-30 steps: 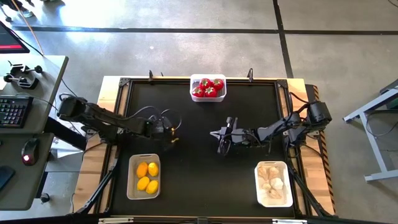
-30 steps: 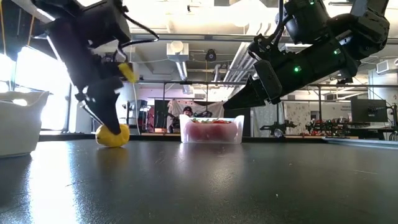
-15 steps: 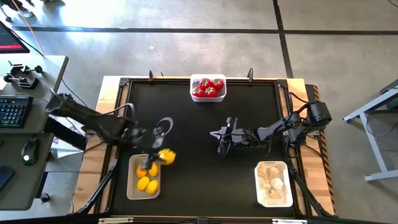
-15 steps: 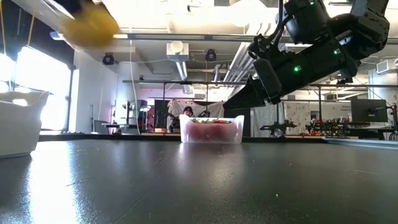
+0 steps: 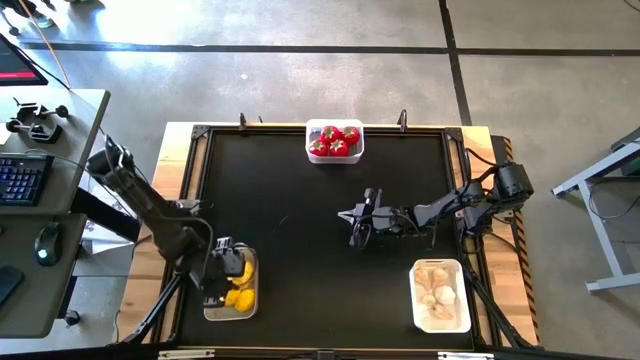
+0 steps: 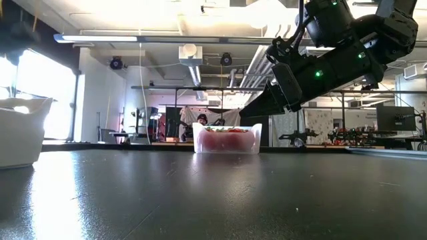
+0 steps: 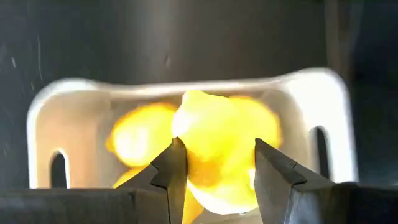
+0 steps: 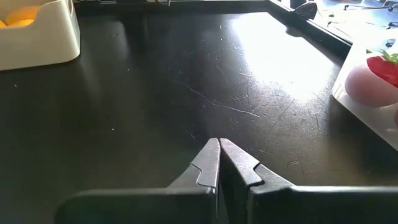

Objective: Sort produce into baskets
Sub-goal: Put the yellow lemon into the gray bin

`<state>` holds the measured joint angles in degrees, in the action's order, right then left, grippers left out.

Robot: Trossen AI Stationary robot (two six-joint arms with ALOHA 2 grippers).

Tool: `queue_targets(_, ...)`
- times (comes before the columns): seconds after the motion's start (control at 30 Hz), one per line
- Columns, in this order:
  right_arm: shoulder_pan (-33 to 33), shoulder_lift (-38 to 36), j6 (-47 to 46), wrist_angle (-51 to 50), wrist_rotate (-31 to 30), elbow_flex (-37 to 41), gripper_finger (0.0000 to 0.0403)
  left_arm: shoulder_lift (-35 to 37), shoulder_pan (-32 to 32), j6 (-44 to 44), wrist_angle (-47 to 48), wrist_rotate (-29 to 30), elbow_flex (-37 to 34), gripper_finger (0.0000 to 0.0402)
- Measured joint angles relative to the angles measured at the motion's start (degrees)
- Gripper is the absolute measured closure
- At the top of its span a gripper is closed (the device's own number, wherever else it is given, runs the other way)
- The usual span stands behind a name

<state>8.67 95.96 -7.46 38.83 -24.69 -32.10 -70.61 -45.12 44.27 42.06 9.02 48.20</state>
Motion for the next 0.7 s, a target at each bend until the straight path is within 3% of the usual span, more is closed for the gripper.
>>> queue_targets(0.5,0.0,0.0,0.0,0.0,-0.1,0.0,0.0403,-7.7,-2.3,4.1,-2.4,-1.0,-4.3,0.0277)
queue_targets(0.7,0.0,0.0,-0.1,0.0,-0.1,0.0,0.0403,-8.2,-2.3,5.7,-2.8,-2.6,-4.3,0.0237)
